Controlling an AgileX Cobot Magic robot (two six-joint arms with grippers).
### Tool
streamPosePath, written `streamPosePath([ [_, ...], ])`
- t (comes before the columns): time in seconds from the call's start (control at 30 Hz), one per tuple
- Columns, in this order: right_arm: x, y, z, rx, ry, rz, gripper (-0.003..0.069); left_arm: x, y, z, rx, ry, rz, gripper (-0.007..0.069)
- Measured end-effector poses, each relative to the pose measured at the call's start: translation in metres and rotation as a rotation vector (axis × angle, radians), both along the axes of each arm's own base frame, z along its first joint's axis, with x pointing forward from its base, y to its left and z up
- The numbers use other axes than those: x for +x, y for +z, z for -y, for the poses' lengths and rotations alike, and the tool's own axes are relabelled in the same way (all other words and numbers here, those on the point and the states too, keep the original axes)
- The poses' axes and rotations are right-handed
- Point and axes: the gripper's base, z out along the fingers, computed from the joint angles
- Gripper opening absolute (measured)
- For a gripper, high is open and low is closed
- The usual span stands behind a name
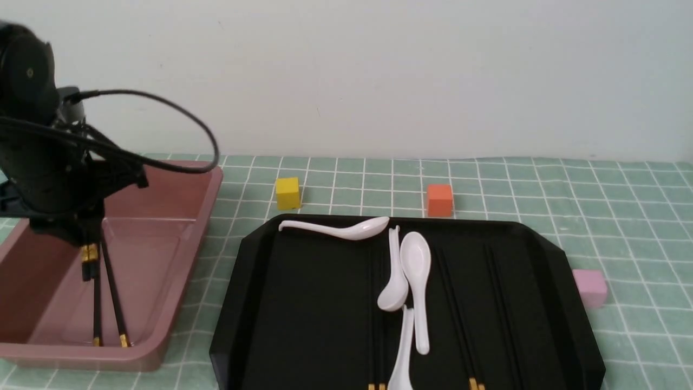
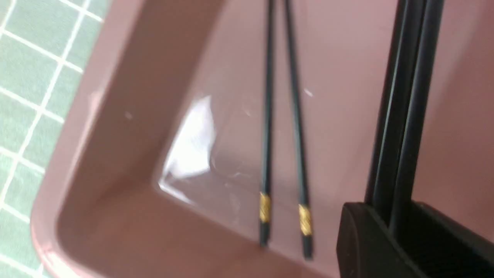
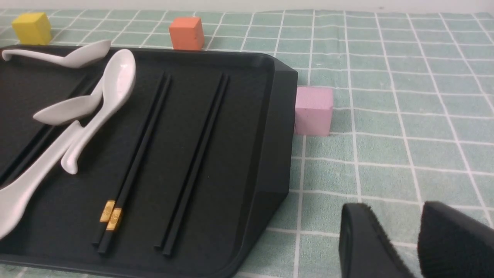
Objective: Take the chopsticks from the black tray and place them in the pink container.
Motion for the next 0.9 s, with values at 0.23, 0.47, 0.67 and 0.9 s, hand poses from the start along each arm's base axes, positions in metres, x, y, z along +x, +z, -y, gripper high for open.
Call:
streamPosePath([
  [0.23,0.0,0.0,0.0,0.0,0.0,0.0,0.024,0.02,-0.036,-0.001,0.021,-0.035,-0.048,0.0203],
  [0.47,0.0,0.0,0.0,0.0,0.0,0.0,0.024,0.01,-0.02,-0.002,0.038,-0.054,-0.045,0.0209],
  [0.67,0.0,0.0,0.0,0.0,0.0,0.0,0.024,-0.048,0.028,0.002,-0.039,-0.14,0.042,-0.0013],
  [0.9,0.0,0.0,0.0,0.0,0.0,0.0,0.024,-0.134,0.021,0.008,-0.155,-0.22,0.318,-0.0013],
])
